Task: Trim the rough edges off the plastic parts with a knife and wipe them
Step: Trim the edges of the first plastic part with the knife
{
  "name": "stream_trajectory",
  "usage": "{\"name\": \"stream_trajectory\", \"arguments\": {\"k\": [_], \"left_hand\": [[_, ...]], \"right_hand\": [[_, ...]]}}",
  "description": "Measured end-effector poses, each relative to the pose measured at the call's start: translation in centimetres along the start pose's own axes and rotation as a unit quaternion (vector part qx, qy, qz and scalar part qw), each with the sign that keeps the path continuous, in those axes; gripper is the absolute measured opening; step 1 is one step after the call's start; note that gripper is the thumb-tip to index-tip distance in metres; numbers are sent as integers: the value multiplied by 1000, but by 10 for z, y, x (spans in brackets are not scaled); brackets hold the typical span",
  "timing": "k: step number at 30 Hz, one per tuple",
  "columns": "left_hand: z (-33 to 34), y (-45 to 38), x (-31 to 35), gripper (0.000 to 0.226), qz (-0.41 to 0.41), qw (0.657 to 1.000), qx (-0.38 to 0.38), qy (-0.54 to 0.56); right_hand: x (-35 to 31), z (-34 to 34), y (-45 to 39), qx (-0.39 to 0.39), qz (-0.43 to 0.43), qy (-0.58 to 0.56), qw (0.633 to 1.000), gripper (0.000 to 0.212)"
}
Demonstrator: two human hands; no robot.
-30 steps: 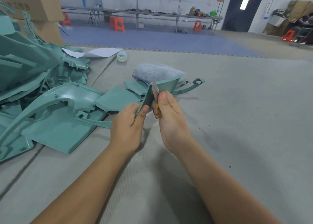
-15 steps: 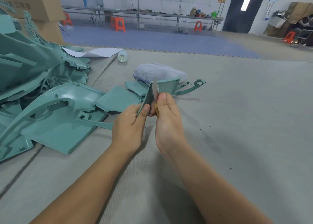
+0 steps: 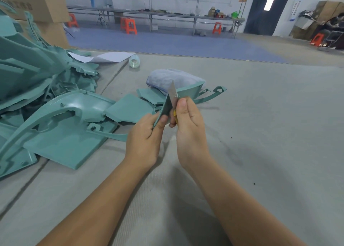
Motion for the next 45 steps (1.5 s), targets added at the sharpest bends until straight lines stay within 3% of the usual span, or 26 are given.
{"name": "stream_trajectory", "arguments": {"k": [9, 17, 25, 29, 38, 43, 45], "left_hand": [[0, 2, 3, 30, -9, 1000, -6, -1], [3, 7, 3, 60, -19, 999, -31, 26], [3, 4, 0, 60, -37, 998, -22, 38], [2, 3, 2, 69, -34, 999, -21, 34], [-3, 5, 5, 64, -39, 996, -14, 81], [-4, 6, 8, 62, -16, 995, -25, 96], [-1, 6, 11, 40, 31, 997, -42, 48]], "right_hand": [[16, -9, -15, 56, 99, -67, 991, 33], [16, -49, -49, 121, 112, -54, 985, 37], [1, -20, -17, -27, 21, -54, 998, 34], [0, -15, -10, -33, -1, -21, 999, 34], [6, -30, -26, 76, 41, -19, 996, 35], [19, -55, -43, 169, 137, -29, 976, 33], [21, -69, -46, 204, 150, -22, 967, 34]]}}
Point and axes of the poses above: each hand's wrist, its own y-axis away from the middle knuckle, its own z-axis out of the palm, x = y × z, the point moved 6 cm from there along -y, towards the middle knuckle, and after that the axes turned 11 degrees about x, right-handed, at the moved point
